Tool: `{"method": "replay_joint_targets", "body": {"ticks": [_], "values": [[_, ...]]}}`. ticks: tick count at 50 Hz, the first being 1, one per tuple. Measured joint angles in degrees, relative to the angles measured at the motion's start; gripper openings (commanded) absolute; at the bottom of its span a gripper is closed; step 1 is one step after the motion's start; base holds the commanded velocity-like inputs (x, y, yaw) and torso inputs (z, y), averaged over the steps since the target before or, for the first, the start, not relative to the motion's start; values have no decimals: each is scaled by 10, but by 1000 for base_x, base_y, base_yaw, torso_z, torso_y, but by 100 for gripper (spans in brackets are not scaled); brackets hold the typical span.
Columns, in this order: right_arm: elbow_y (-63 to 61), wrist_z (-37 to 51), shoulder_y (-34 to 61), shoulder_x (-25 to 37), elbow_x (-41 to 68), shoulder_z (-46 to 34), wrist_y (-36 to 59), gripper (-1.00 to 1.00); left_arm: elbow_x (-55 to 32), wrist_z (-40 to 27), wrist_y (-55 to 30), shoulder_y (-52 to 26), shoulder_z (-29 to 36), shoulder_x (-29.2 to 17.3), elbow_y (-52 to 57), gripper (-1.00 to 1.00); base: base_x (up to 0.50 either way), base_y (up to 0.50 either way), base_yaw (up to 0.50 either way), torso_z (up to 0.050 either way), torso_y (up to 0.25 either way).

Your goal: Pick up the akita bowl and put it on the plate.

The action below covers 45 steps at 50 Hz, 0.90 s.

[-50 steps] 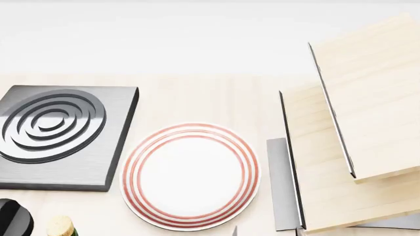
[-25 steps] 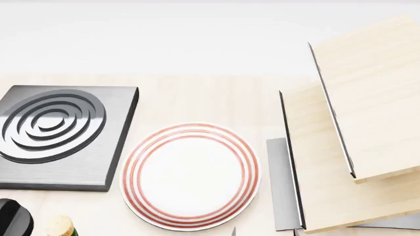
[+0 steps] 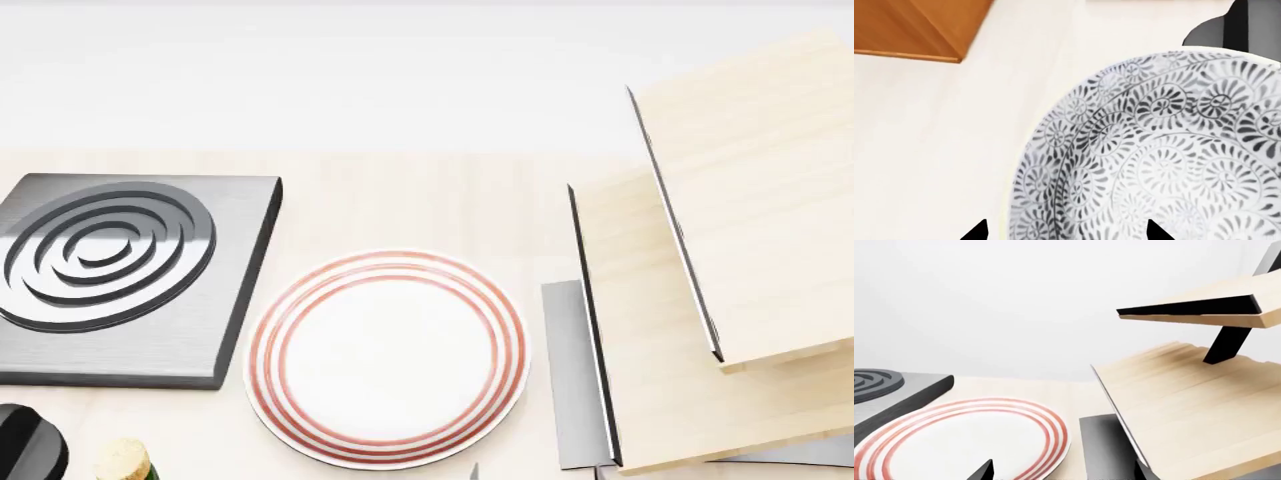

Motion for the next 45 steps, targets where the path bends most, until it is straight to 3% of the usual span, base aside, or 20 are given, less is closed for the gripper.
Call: {"method": "replay_joint_targets", "body": {"ticks": [24,25,45], "values": [[12,4,5,1,2,-7,-4,100,41,14,19,-39,78,4,-52,100,0,0,0,0,0],[13,4,5,1,2,-7,-4,100,42,14,20,-43,83,4,-54,-100,0,0,0,0,0],[23,7,9,2,5,-12,-8,100,53,-2,59,-82,140,-17,-68,-100,11,0,-11,-6,0]]}}
